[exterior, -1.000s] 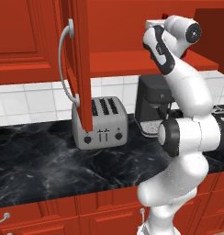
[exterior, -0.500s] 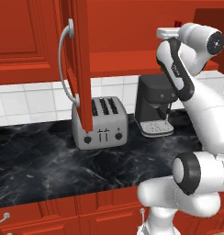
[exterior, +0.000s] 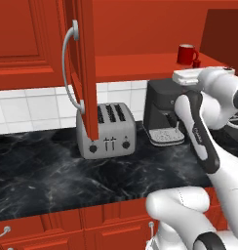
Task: Open the cabinet directly in front. Then move the liquor and the mug to the dining counter with the candle on it.
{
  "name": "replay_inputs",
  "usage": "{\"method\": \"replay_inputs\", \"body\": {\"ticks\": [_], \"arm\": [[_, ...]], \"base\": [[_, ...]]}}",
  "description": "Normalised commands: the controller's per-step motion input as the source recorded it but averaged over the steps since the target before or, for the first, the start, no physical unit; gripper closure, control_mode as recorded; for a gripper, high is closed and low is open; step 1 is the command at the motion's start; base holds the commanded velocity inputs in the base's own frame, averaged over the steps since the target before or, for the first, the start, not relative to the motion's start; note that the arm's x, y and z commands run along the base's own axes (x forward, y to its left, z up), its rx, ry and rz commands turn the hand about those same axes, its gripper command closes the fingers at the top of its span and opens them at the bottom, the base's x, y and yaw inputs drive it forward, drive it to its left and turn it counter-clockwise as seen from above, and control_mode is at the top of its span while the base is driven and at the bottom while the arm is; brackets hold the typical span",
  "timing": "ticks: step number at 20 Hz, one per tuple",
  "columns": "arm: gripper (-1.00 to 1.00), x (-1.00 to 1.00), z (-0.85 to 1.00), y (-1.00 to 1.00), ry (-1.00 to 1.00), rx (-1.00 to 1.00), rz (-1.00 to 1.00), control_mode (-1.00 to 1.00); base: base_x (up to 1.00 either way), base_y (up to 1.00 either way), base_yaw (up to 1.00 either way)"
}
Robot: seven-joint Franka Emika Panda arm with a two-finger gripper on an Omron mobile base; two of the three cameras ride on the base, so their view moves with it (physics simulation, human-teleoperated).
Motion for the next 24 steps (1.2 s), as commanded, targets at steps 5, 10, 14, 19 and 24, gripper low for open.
{"method": "replay_inputs", "body": {"ticks": [5, 10, 14, 19, 24], "arm": [[1.00, -0.61, -0.15, 0.00, -0.42, -0.09, 0.00, -1.00], [1.00, -0.02, 0.00, 0.00, -0.02, 0.00, 0.00, -1.00], [1.00, 0.00, 0.00, 0.00, 0.00, 0.00, 0.00, -1.00], [1.00, 0.00, 0.00, 0.00, 0.00, 0.00, 0.00, -1.00], [1.00, 0.00, 0.00, 0.00, 0.00, 0.00, 0.00, 1.00]], "base": [[0.00, 0.00, 0.00], [0.00, 0.00, 0.00], [0.00, 0.00, 0.00], [0.00, 0.00, 0.00], [-0.28, 0.00, 0.06]]}}
